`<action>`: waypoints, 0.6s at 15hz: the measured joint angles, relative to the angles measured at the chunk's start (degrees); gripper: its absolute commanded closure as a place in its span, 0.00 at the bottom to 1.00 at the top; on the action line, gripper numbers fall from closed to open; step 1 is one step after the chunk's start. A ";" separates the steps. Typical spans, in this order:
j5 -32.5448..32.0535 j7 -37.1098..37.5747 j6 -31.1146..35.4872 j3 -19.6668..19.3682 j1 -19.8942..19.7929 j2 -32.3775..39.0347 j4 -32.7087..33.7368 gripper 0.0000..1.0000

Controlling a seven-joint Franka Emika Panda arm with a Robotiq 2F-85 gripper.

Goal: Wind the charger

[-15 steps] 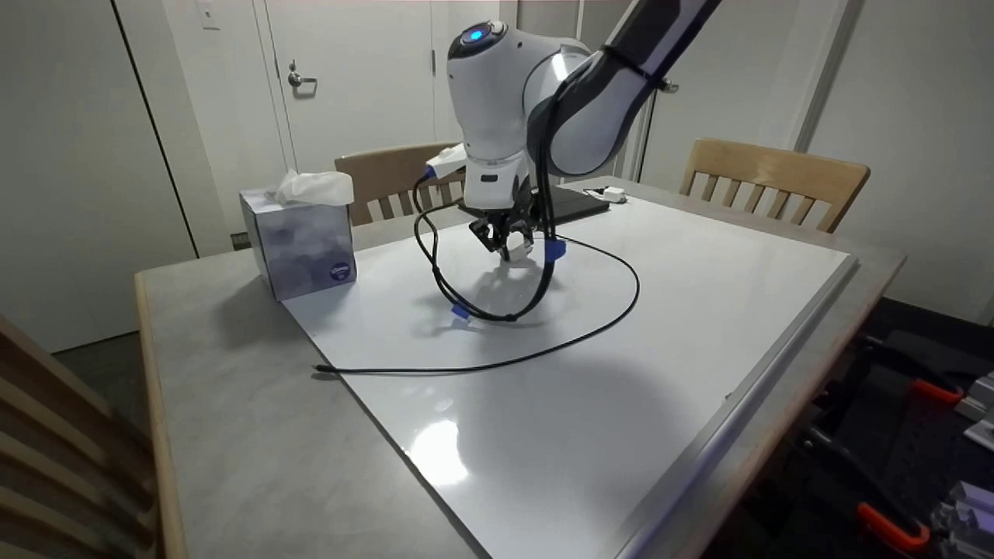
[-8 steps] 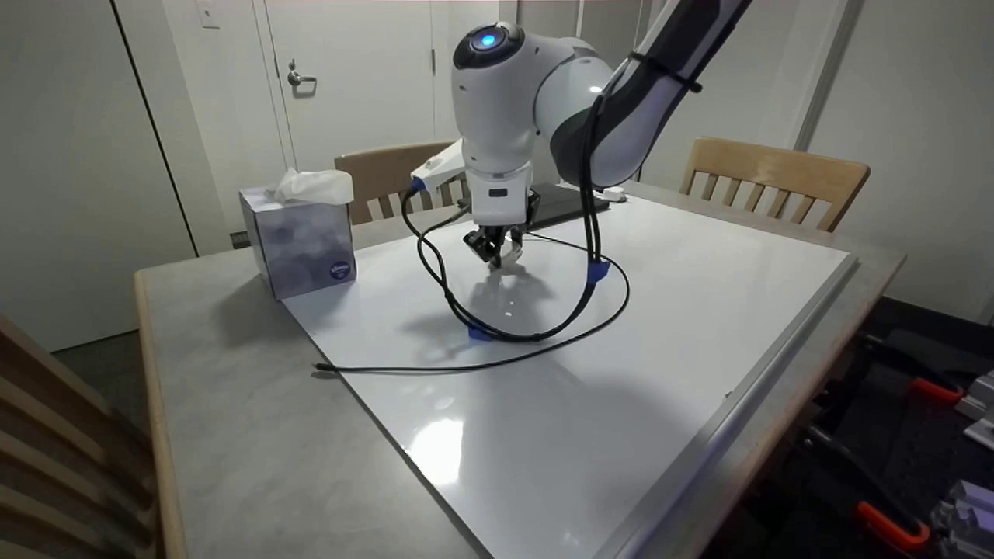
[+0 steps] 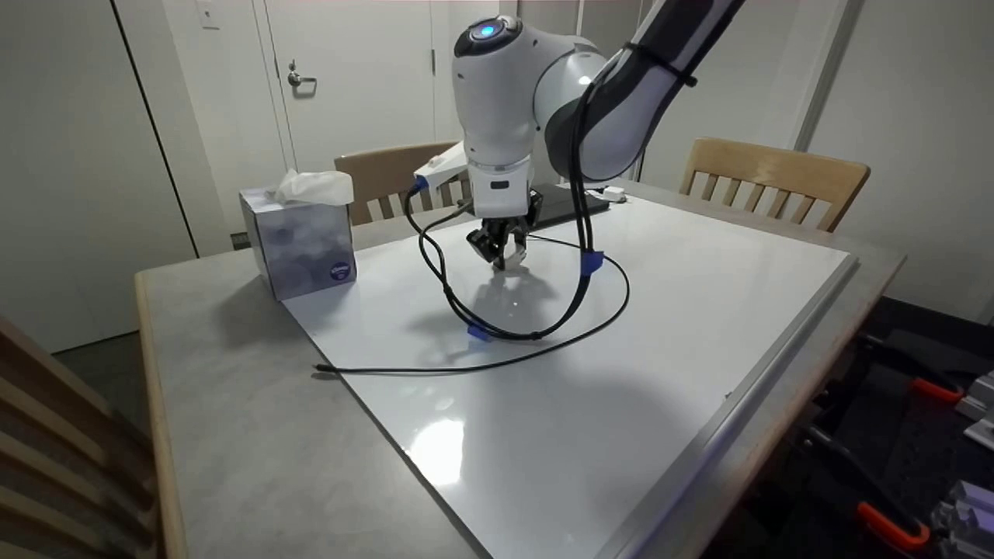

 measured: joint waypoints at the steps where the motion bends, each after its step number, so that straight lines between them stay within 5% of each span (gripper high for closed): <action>1: 2.09 -3.08 0.03 0.81 -1.16 -0.07 -0.02 0.75; 9: 12.62 -24.80 9.28 4.69 -9.53 -1.93 -4.79 0.75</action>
